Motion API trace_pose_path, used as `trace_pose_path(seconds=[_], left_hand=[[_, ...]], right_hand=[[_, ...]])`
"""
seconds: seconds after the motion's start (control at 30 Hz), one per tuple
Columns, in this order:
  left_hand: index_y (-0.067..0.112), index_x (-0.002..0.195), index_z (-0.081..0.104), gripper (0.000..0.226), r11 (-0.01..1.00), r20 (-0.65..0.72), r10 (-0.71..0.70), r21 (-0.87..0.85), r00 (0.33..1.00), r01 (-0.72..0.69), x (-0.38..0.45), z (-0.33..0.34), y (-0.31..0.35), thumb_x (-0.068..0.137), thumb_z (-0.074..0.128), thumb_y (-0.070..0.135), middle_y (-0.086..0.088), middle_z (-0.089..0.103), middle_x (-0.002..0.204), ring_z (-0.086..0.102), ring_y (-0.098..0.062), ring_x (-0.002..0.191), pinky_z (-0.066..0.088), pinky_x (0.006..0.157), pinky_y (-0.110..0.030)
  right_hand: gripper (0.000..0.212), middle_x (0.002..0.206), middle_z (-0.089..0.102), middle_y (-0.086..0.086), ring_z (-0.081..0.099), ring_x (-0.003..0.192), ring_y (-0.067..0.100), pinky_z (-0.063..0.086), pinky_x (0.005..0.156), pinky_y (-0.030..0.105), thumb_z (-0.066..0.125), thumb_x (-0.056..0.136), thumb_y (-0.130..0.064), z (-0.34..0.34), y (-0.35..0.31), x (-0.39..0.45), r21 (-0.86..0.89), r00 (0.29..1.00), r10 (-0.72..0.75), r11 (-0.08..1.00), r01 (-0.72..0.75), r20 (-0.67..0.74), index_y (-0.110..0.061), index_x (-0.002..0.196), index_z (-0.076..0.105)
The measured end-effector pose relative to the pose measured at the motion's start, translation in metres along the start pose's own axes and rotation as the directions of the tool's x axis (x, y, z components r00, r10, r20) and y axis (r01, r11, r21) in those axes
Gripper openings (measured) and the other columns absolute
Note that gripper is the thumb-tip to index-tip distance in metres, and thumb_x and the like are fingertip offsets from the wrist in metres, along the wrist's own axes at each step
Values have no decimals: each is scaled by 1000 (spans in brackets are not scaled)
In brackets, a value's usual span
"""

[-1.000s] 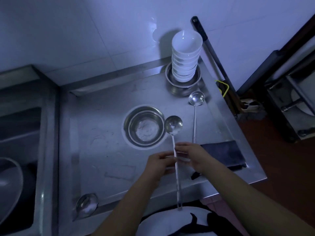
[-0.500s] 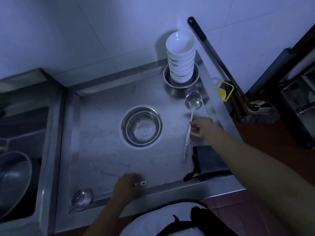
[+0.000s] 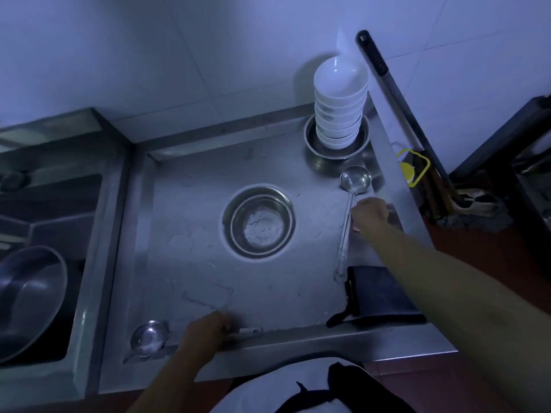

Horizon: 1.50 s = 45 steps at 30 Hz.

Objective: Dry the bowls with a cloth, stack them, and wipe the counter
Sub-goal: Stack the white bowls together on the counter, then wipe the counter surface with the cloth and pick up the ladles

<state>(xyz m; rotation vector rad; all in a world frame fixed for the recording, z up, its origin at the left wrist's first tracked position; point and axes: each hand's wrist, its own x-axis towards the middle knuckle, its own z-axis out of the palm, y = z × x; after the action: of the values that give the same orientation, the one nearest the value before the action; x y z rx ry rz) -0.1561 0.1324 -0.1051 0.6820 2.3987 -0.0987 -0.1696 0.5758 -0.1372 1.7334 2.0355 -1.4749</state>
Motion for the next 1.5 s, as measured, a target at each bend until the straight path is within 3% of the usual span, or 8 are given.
trace_pose_path(seconds=[0.07,0.27,0.4,0.57,0.73,1.07,1.3,1.5], left_hand=[[27,109,73,22,994,48,63,-98,997,-58,4,-10,-4,89,68,21,4,67,114,64,-16,106,43,83,-25],[43,66,68,35,806,-246,-32,-579,969,-120,18,-107,22,73,87,14,20,70,69,65,3,66,49,67,-14],[11,77,74,11,436,-357,-282,-875,891,-213,17,-162,63,80,82,5,3,74,71,68,-6,66,56,69,-19],[1,100,70,8,-231,13,-379,-970,925,-81,23,-143,118,94,66,5,-19,75,96,74,-32,95,57,91,-50],[8,110,71,16,-435,280,-256,-888,925,148,20,-114,153,98,64,16,-11,75,116,71,-30,108,52,101,-57],[18,102,79,14,-108,224,-140,-972,964,210,6,-96,148,96,67,20,-5,76,113,68,-21,111,56,96,-45],[47,158,6,110,930,69,-22,-365,997,45,21,-33,80,60,24,94,-4,-7,170,-2,-31,156,9,123,-52],[47,157,-9,90,979,131,-108,-157,985,128,9,6,48,85,39,75,0,-15,169,-8,-34,156,5,123,-55]], right_hand=[[16,65,47,14,33,69,11,43,52,30,59,82,1,-6,-5,-25,27,991,-115,993,117,-73,-8,69,57],[8,91,74,3,68,84,20,54,75,31,71,86,-14,-11,4,-135,279,974,-201,946,164,107,-19,91,75],[10,101,72,14,69,81,23,57,62,34,68,95,-22,-1,18,-206,399,880,-69,906,-142,470,-13,98,72],[25,125,61,8,62,114,32,55,88,47,63,97,-36,20,15,-206,513,742,55,688,-513,669,-16,112,59],[18,111,67,11,66,100,28,60,68,41,59,101,-23,29,1,-171,669,736,50,379,-639,675,-8,111,61],[26,89,73,8,70,77,20,58,55,31,70,86,7,21,-10,-134,716,861,123,506,-482,493,-11,105,66],[23,79,66,12,59,63,18,53,39,24,69,86,12,-20,-20,-77,520,949,196,799,-301,247,-6,101,67],[26,100,67,12,64,84,24,64,69,34,50,96,-3,-9,-13,-45,323,985,139,932,-164,100,-5,118,63]])
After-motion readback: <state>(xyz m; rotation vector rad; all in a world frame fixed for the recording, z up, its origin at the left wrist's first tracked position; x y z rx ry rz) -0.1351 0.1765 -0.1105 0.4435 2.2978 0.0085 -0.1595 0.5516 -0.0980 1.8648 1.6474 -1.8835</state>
